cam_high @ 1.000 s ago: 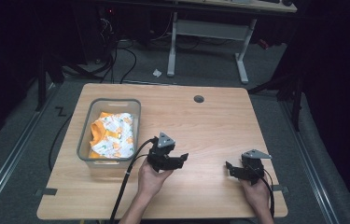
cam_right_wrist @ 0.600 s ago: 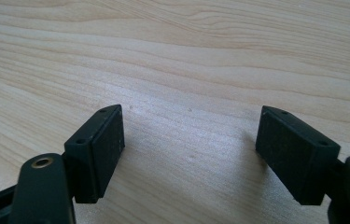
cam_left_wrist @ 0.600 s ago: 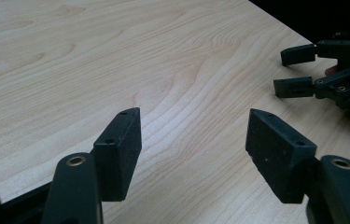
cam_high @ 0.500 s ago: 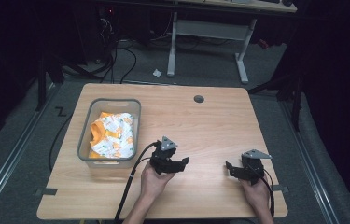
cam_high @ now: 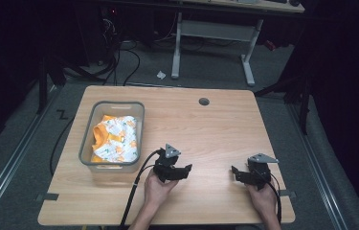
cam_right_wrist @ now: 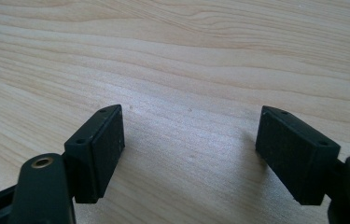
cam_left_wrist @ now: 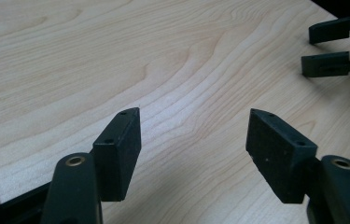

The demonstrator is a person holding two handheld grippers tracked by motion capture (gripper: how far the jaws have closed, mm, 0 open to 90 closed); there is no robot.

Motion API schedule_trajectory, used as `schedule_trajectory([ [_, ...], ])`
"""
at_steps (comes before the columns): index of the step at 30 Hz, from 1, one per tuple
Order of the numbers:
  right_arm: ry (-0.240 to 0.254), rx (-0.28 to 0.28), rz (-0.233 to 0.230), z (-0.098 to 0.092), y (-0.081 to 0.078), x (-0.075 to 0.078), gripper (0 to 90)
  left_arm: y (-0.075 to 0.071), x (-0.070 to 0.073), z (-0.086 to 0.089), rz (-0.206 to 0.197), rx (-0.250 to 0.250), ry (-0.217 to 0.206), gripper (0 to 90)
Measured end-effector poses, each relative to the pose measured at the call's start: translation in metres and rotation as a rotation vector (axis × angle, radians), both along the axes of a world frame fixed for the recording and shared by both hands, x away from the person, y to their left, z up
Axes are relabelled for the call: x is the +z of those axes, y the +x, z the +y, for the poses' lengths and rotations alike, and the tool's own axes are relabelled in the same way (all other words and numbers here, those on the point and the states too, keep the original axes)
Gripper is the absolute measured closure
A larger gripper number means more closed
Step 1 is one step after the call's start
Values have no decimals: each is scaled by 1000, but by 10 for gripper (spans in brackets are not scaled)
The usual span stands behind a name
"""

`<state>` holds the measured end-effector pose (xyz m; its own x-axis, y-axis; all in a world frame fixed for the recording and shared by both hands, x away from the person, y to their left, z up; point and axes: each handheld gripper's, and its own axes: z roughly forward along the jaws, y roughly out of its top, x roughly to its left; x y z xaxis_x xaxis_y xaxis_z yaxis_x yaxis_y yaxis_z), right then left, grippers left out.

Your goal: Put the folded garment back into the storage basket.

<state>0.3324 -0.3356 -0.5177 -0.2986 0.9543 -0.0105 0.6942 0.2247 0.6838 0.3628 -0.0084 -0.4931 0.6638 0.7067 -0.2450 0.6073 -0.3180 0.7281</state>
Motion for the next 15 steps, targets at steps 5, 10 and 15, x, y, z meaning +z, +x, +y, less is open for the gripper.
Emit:
schedule_trajectory([
  [5,0,0,0,0,0,0,237,0,-6,2,9,21,0,359],
  [10,0,0,0,0,0,0,237,-1,-12,1,-13,35,48,359],
  [15,0,0,0,0,0,0,237,-3,-21,0,-28,49,92,359],
])
